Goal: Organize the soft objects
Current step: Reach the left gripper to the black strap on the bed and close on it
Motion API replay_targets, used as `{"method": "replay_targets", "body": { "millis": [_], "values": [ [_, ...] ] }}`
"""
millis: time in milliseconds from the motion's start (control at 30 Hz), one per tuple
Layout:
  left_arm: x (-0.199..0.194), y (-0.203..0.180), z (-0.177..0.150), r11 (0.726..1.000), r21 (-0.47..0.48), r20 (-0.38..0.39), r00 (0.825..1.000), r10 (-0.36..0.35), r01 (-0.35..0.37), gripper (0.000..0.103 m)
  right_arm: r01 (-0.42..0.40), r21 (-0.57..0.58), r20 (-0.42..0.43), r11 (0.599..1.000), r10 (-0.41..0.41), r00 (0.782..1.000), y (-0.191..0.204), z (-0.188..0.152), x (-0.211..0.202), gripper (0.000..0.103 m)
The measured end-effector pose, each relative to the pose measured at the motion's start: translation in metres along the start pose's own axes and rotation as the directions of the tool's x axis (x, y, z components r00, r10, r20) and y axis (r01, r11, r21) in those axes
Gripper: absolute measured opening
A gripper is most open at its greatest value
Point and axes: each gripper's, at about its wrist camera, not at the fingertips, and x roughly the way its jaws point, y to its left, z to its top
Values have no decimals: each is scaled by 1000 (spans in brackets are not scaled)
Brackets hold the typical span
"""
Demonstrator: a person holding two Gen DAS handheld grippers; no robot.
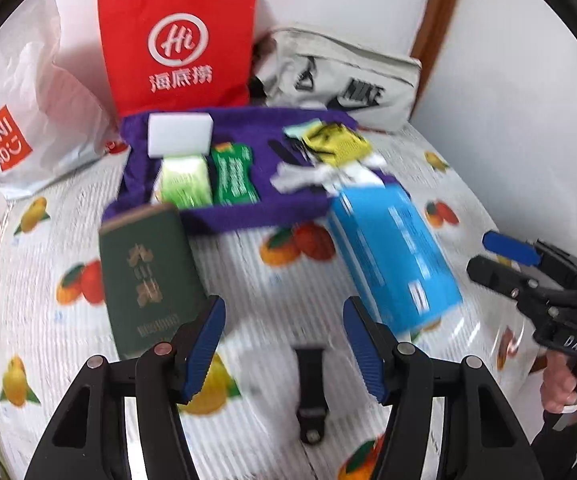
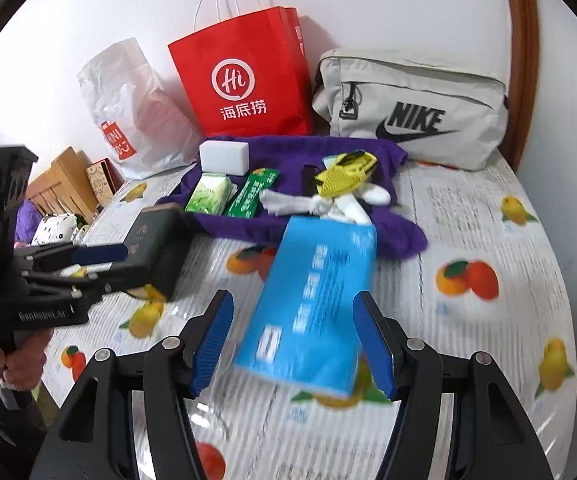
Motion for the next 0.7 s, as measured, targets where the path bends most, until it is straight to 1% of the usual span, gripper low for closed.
{"method": "replay_targets", "body": {
  "millis": [133, 200, 333, 367, 433, 500, 567, 633, 667, 700],
  "values": [
    [5, -11, -24, 1000, 15, -20, 1000, -8, 9, 59, -2, 36, 1, 999, 2, 1000, -4, -24, -11, 62],
    [11, -17, -35, 999, 28, -32, 999, -17, 18, 59, 4, 36, 0, 999, -4, 1000, -6, -32, -14, 62],
    [25, -29, -53, 998, 70, -45, 999, -6, 9, 59, 70, 25, -6, 997, -70, 998, -11, -51, -15, 62],
    [30, -31, -57, 997, 80, -52, 999, -1, 5, 58, 74, 30, -8, 997, -74, 997, -14, -55, -15, 62],
    [39, -32, -63, 996, 89, -62, 998, 9, -3, 54, 75, 43, -13, 996, -75, 997, -19, -62, -14, 62],
    [49, -30, -67, 996, 84, -78, 997, 23, -17, 46, 79, 63, -21, 995, -78, 997, -24, -71, -12, 62],
    [59, -26, -70, 997, 80, -98, 995, 23, -15, 40, 87, 73, -26, 994, -85, 996, -27, -77, -9, 62],
    [58, -27, -69, 996, 94, -73, 997, 19, -12, 37, 94, 86, -33, 992, -91, 995, -30, -81, -8, 62],
    [59, -28, -69, 994, 106, -76, 997, 11, -3, 30, 90, 92, -35, 992, -87, 996, -31, -82, -7, 62],
    [59, -29, -69, 993, 115, -70, 997, 9, -1, 21, 88, 92, -35, 992, -85, 996, -30, -83, -7, 62]
  ]
}}
